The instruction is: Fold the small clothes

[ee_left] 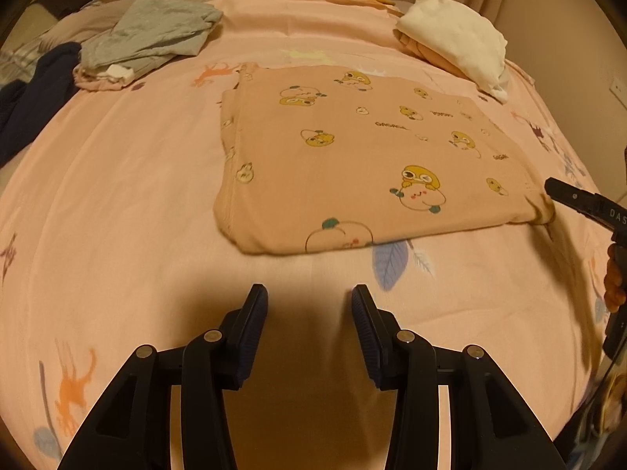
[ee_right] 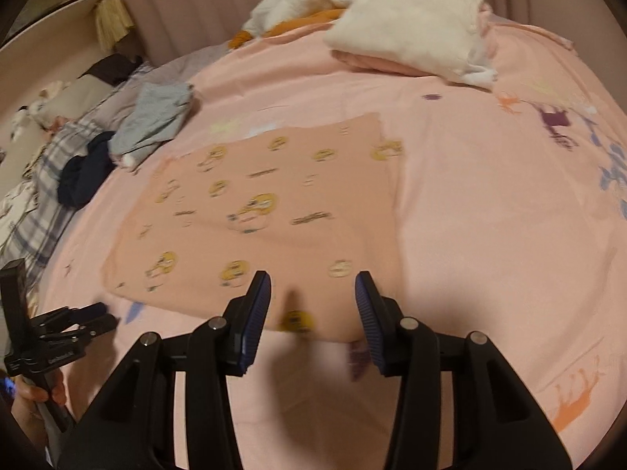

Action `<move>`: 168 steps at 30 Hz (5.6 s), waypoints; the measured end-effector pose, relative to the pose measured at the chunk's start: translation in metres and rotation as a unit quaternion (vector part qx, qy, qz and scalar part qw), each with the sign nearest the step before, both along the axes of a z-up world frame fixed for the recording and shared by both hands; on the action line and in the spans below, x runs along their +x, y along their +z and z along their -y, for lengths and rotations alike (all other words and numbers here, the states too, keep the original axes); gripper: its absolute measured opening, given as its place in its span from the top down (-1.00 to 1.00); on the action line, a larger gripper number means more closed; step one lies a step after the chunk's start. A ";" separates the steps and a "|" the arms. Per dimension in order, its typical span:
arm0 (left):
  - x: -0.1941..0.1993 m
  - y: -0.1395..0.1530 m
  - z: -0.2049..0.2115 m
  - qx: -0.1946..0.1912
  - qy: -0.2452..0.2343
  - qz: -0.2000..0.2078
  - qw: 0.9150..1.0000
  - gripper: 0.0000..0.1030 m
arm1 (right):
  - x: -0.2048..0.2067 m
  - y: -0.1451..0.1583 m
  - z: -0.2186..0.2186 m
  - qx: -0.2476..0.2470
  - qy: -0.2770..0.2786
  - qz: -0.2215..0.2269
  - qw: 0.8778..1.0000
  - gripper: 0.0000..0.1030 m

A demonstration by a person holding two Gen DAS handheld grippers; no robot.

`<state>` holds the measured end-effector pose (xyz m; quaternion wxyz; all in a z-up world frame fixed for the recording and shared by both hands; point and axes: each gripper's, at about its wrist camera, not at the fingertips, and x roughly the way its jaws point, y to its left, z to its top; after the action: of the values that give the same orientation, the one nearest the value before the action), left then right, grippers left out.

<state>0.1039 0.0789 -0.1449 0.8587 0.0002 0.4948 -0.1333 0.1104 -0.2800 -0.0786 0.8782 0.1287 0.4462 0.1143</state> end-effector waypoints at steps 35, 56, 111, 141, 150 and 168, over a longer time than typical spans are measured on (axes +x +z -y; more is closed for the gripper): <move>-0.032 0.014 -0.034 -0.056 0.083 -0.020 0.995 -0.09 | -0.071 0.026 -0.031 0.009 0.046 -0.004 0.999 -0.08; -0.015 0.002 -0.063 -0.172 0.101 -0.052 0.978 -0.53 | -0.048 0.033 -0.080 0.052 0.094 -0.016 0.994 -0.43; 0.138 -0.005 -0.028 -0.205 0.092 -0.095 0.970 0.65 | 0.123 -0.003 -0.131 -0.020 0.109 -0.030 0.993 0.79; 0.120 0.048 0.199 0.000 -0.078 -0.070 0.994 0.66 | 0.069 -0.017 0.037 0.213 -0.084 -0.043 0.973 0.36; 0.115 0.057 0.192 -0.062 -0.099 -0.077 0.990 -0.01 | 0.067 -0.020 0.059 0.283 -0.092 -0.049 0.954 0.01; 0.108 0.035 0.081 -0.122 0.002 -0.094 0.988 -0.01 | 0.126 -0.032 0.006 0.178 -0.014 -0.091 0.980 0.09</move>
<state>0.2119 -0.0019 -0.1098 0.8021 -0.1181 0.5537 -0.1900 0.2365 -0.2865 -0.1110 0.7982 0.2992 0.4952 0.1679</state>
